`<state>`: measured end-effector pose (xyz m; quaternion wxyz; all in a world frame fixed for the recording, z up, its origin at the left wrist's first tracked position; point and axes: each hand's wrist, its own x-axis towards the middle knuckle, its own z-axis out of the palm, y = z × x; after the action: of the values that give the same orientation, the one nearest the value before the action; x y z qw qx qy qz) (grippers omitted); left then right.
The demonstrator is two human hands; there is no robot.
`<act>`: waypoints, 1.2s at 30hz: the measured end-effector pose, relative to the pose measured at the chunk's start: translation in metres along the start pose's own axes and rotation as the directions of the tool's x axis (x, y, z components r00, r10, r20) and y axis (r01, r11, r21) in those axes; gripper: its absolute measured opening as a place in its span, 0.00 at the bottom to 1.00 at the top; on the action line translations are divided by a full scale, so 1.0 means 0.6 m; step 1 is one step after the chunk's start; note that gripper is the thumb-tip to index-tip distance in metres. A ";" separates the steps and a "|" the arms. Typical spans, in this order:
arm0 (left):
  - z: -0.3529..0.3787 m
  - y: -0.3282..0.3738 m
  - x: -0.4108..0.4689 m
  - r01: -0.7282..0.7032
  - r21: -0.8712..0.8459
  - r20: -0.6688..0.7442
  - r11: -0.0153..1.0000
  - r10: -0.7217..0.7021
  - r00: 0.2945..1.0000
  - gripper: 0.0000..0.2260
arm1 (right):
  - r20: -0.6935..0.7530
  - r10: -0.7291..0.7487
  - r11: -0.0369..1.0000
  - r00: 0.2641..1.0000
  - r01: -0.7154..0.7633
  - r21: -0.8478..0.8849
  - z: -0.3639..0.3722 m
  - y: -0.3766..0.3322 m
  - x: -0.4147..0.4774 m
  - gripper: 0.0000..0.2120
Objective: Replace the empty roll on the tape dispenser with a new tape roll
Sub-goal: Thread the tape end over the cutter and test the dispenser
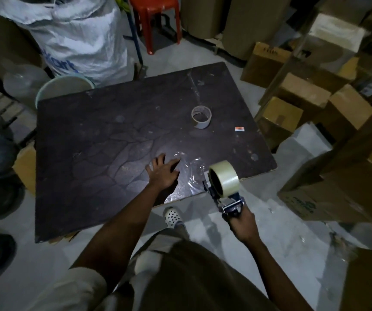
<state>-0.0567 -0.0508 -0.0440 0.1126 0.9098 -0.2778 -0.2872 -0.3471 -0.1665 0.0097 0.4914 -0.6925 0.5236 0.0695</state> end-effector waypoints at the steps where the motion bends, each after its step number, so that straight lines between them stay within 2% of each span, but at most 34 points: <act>1: 0.001 0.004 0.000 0.011 -0.052 -0.018 0.999 -0.012 1.000 0.20 | -0.006 0.000 1.000 1.000 0.000 0.019 -0.004 -0.014 0.015 0.27; 5: -0.022 0.026 0.009 0.060 -0.246 -0.144 0.967 -0.098 0.985 0.12 | -0.051 -0.082 0.996 0.995 0.083 0.019 -0.007 -0.068 0.062 0.25; 7: -0.037 0.030 0.015 0.065 -0.316 -0.231 0.947 -0.143 0.962 0.11 | -0.087 -0.134 0.989 0.987 0.128 -0.078 -0.005 -0.088 0.087 0.26; 9: -0.046 0.025 0.017 0.102 -0.418 -0.257 0.903 -0.225 0.940 0.11 | -0.094 -0.192 0.965 0.977 0.170 -0.201 -0.009 -0.111 0.104 0.32; 13: -0.027 -0.024 0.027 0.108 -0.633 -0.249 0.767 -0.334 0.909 0.18 | -0.023 -0.293 0.893 0.956 0.265 -0.365 -0.020 -0.161 0.132 0.38; 16: 0.007 -0.072 0.044 0.148 -0.695 -0.236 0.704 -0.418 0.877 0.15 | 0.059 -0.369 0.822 0.928 0.355 -0.445 -0.017 -0.202 0.160 0.38; 18: 0.003 -0.068 0.027 0.174 -0.744 -0.238 0.646 -0.499 0.833 0.21 | 0.139 -0.421 0.773 0.897 0.434 -0.463 -0.009 -0.225 0.178 0.37; 23: -0.027 -0.015 -0.039 0.138 -0.751 -0.356 0.646 -0.572 0.739 0.26 | 0.244 -0.534 0.701 0.810 0.585 -0.408 0.006 -0.244 0.213 0.36; 25: -0.034 0.003 -0.055 0.146 -0.734 -0.382 0.664 -0.580 0.720 0.25 | 0.282 -0.548 0.678 0.787 0.616 -0.400 0.005 -0.242 0.229 0.36; 29: -0.044 0.046 -0.086 0.209 -0.708 -0.361 0.674 -0.600 0.714 0.18 | 0.336 -0.535 0.621 0.775 0.631 -0.465 -0.003 -0.237 0.260 0.30; 32: -0.040 0.061 -0.097 0.244 -0.608 -0.419 0.756 -0.566 0.710 0.13 | 0.364 -0.560 0.573 0.744 0.665 -0.478 -0.005 -0.234 0.281 0.30; 34: -0.034 0.064 -0.103 0.245 -0.545 -0.443 0.802 -0.523 0.728 0.15 | 0.354 -0.590 0.583 0.726 0.686 -0.435 -0.008 -0.233 0.290 0.28; 36: -0.038 0.067 -0.103 0.255 -0.471 -0.472 0.845 -0.485 0.736 0.23 | 0.307 -0.632 0.602 0.712 0.700 -0.384 -0.008 -0.241 0.300 0.25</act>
<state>-0.1031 -0.0478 0.0175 0.3017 0.9510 0.0202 -0.0639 -0.1547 -0.2930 -0.0101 0.3315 -0.9286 0.1573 0.0550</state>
